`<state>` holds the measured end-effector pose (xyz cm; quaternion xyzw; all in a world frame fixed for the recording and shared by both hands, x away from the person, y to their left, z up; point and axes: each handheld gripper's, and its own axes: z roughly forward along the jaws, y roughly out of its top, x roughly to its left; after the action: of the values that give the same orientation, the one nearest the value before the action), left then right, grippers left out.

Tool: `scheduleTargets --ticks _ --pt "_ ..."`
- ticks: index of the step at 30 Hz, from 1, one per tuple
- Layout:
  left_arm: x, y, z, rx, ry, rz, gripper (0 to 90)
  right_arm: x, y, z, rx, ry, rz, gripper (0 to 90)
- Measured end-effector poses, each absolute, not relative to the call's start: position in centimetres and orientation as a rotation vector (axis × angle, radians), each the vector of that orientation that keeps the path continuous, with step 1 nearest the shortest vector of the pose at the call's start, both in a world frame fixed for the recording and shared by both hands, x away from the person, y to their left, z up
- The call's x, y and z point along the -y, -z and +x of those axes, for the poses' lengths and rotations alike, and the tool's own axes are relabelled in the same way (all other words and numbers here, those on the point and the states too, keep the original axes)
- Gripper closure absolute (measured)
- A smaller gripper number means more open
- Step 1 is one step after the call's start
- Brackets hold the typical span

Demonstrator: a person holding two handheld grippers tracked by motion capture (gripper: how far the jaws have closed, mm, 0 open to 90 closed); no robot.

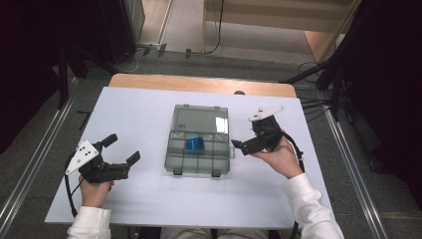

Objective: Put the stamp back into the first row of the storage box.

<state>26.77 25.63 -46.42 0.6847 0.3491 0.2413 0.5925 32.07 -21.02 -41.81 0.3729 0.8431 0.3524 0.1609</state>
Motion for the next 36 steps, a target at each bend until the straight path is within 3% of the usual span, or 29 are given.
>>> scheduleTargets --ticks 36 --pt "-25.1 46.6 26.6 -0.798 -0.553 1.636 0.0 28.5 48.7 24.5 -1.971 -1.337 1.288 0.0"
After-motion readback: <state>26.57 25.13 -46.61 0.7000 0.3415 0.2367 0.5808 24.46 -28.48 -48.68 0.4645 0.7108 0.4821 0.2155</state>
